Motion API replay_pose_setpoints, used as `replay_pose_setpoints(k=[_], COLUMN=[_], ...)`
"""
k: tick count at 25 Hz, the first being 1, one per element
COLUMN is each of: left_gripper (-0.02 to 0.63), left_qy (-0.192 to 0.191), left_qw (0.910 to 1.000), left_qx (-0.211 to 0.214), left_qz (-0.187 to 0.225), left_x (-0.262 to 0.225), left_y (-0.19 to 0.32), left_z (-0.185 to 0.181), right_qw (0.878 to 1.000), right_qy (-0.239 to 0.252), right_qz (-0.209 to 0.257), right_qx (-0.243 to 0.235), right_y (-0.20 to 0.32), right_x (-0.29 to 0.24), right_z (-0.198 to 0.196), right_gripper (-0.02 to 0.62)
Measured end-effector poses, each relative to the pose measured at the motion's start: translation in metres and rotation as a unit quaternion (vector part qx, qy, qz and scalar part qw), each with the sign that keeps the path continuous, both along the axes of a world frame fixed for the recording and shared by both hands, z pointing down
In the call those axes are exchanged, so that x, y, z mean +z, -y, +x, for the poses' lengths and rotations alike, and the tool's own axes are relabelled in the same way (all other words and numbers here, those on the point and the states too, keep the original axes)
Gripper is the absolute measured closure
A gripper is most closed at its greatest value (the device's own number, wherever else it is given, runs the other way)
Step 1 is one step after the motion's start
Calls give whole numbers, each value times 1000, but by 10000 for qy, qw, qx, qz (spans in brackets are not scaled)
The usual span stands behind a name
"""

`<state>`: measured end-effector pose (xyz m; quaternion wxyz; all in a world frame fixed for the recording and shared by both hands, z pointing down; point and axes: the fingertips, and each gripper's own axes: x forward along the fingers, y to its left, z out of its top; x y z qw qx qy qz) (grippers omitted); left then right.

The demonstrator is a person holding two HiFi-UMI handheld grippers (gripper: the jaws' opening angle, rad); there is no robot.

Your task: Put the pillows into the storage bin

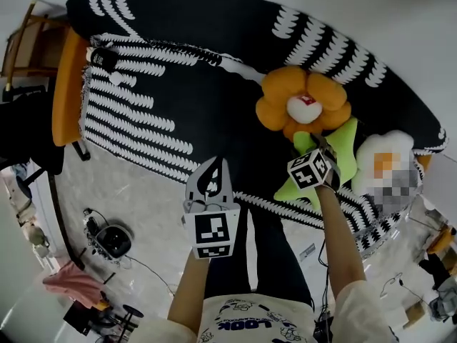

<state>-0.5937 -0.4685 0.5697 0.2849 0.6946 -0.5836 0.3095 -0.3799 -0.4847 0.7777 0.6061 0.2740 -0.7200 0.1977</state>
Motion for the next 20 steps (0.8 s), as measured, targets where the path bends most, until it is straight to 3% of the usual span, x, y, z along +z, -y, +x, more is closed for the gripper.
replay_pose_setpoints(k=[7,20], left_gripper=[592,592], left_qy=[-53,-171], left_qw=[9999,9989], left_qx=[-105,194], left_qz=[-8,378], left_x=[-2,-54], left_y=[-12,-21], left_z=[-19,-30], right_qw=[9996,9939], right_qy=[-99,-40], right_qz=[133,807], right_qx=[234,755], right_y=[-7,-55], right_x=[-11,-96], right_z=[0,22], right_gripper=[337,363])
